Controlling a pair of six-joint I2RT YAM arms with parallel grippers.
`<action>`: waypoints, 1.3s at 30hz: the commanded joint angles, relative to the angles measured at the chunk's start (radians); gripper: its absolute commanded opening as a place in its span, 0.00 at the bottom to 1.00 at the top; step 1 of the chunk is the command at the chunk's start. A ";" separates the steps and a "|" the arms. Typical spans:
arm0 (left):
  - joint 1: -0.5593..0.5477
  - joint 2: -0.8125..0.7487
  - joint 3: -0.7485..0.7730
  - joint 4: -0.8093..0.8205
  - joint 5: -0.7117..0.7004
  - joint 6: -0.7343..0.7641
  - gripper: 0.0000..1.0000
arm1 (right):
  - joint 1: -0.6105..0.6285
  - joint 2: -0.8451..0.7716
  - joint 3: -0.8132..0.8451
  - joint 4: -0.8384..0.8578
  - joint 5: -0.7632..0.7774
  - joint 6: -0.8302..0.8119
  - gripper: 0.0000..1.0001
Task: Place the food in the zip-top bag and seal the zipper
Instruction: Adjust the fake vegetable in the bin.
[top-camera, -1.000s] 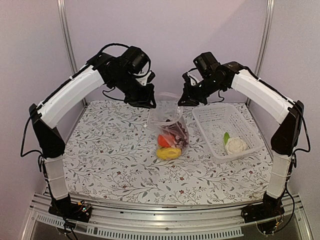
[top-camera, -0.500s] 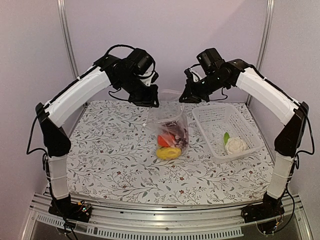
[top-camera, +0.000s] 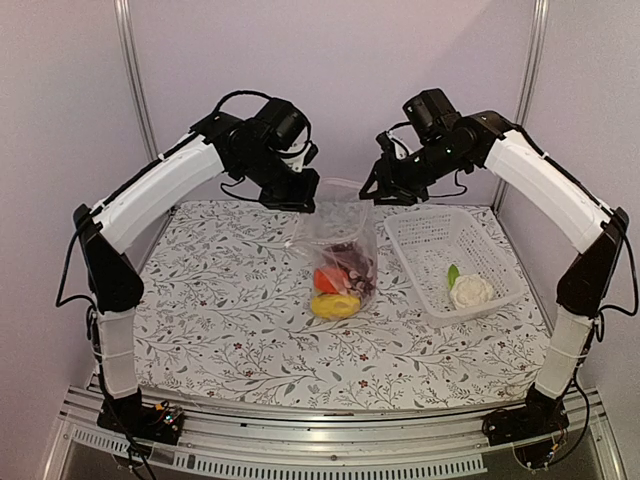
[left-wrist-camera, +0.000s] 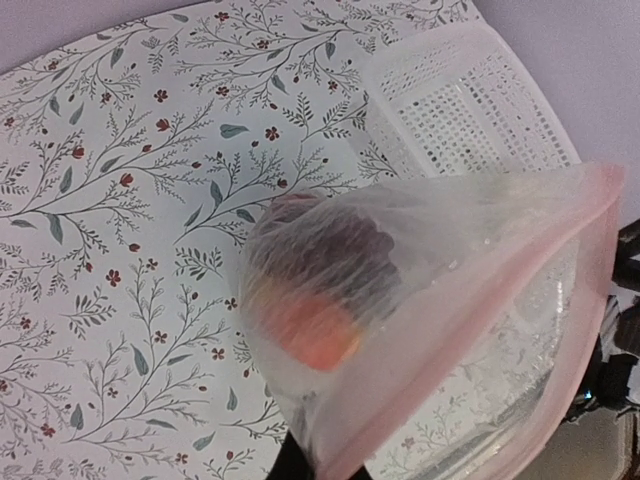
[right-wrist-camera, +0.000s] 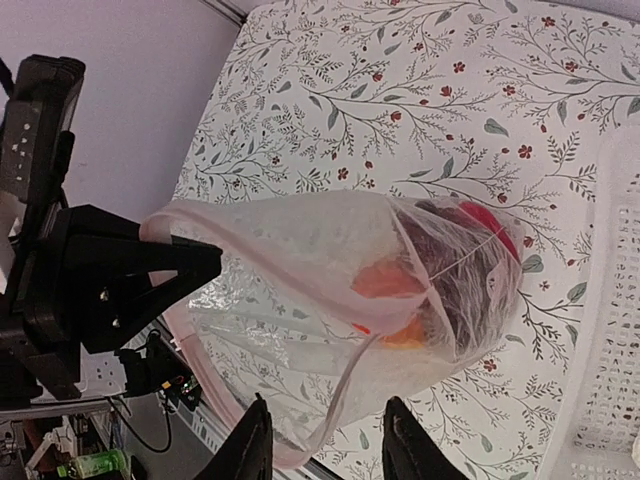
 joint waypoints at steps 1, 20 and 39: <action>0.026 -0.053 -0.052 0.026 -0.006 0.007 0.00 | -0.035 -0.143 -0.076 -0.048 0.053 -0.023 0.38; 0.042 -0.062 -0.078 0.048 0.064 0.013 0.00 | -0.323 -0.454 -0.844 -0.038 0.254 -0.159 0.31; 0.051 -0.056 -0.090 0.062 0.096 0.011 0.00 | -0.402 -0.377 -0.960 0.144 0.310 -0.142 0.47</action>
